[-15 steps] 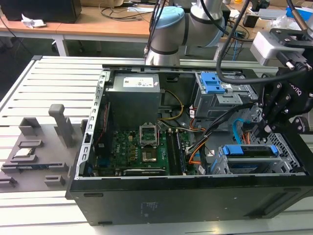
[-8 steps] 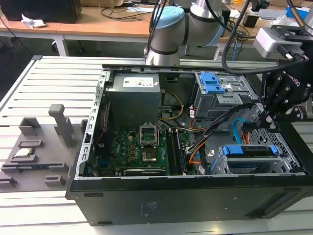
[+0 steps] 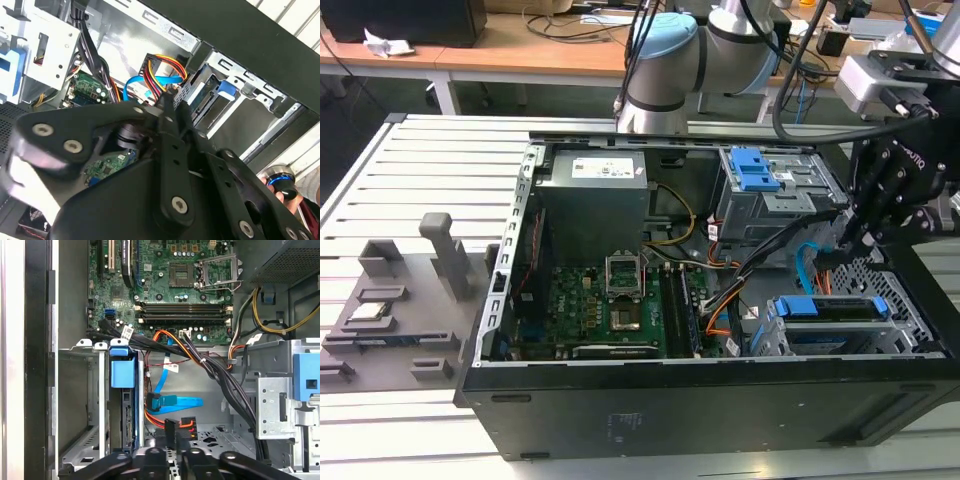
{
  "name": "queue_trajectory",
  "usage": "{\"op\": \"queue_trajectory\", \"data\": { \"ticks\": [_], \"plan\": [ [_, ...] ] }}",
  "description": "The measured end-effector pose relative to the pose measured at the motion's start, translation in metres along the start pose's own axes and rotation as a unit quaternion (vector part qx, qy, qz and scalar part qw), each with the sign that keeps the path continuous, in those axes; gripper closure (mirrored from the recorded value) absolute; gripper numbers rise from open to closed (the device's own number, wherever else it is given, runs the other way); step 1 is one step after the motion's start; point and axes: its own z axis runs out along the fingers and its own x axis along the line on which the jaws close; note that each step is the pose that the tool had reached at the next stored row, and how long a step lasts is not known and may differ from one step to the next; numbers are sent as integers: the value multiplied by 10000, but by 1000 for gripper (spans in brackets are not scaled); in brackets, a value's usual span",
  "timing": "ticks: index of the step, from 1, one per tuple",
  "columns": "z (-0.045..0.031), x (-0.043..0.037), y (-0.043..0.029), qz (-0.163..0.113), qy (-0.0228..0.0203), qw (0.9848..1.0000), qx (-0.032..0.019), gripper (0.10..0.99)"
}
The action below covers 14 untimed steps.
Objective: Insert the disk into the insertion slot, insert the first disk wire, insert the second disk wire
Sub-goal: 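Insert the first disk wire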
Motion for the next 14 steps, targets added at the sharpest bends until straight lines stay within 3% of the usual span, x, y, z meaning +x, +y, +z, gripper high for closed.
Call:
{"op": "queue_trajectory", "data": {
  "ticks": [1, 2, 9, 14],
  "plan": [
    [0, 0, 0, 0, 0, 10000, 0, 851],
    [0, 0, 0, 0, 0, 10000, 0, 784],
    [86, -58, 1, 1, 31, 10000, 0, 784],
    [134, -58, 6, 4, 110, 9999, 2, 784]
  ]
}}
